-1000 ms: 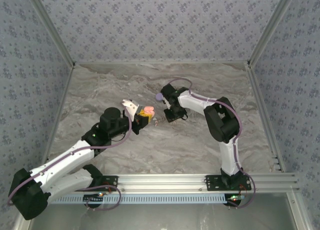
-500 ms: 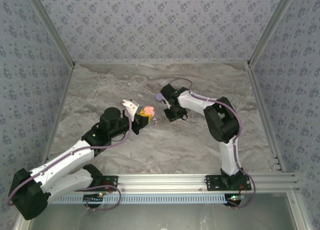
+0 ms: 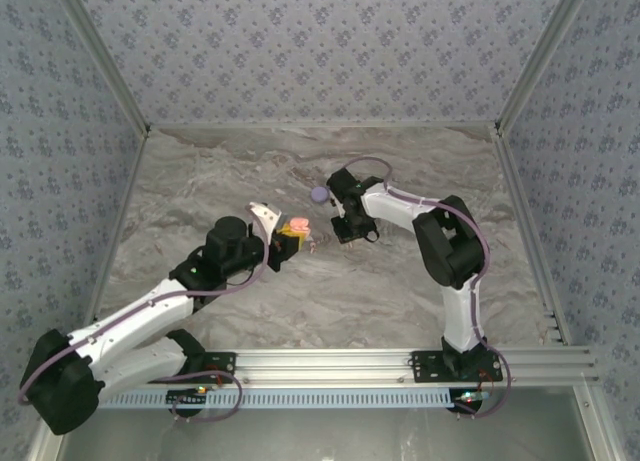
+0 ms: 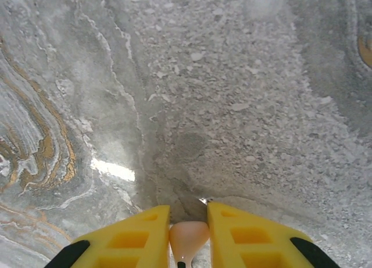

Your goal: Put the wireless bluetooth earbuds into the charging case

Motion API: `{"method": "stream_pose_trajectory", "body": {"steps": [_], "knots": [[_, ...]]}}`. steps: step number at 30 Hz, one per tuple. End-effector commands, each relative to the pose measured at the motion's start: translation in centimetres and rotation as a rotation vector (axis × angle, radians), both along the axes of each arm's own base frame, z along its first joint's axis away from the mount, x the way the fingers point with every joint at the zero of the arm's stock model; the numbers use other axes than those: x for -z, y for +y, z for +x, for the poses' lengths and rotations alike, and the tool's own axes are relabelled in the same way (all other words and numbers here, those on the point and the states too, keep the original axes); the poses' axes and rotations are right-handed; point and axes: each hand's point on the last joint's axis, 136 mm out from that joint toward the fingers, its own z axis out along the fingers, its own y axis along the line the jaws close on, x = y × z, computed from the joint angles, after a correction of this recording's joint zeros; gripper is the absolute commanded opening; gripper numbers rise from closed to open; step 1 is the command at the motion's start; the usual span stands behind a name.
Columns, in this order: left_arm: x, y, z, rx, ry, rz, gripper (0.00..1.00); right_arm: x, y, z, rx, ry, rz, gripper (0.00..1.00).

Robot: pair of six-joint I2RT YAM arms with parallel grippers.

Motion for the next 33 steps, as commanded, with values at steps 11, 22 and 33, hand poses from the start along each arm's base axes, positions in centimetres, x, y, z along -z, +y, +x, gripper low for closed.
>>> {"method": "stream_pose_trajectory", "body": {"steps": [11,22,33], "knots": [[2.9,-1.1,1.7,-0.048,0.028,-0.05,0.19,-4.1,-0.3,0.7,0.089,-0.061,0.296,0.22],[3.9,-1.4,2.5,-0.07,-0.013,-0.104,0.18,-8.3,0.6,0.2,0.084,-0.131,0.482,0.22],[3.3,-1.7,2.8,-0.064,-0.083,-0.161,0.19,-15.5,1.4,-0.5,0.054,-0.276,0.646,0.21]]}}
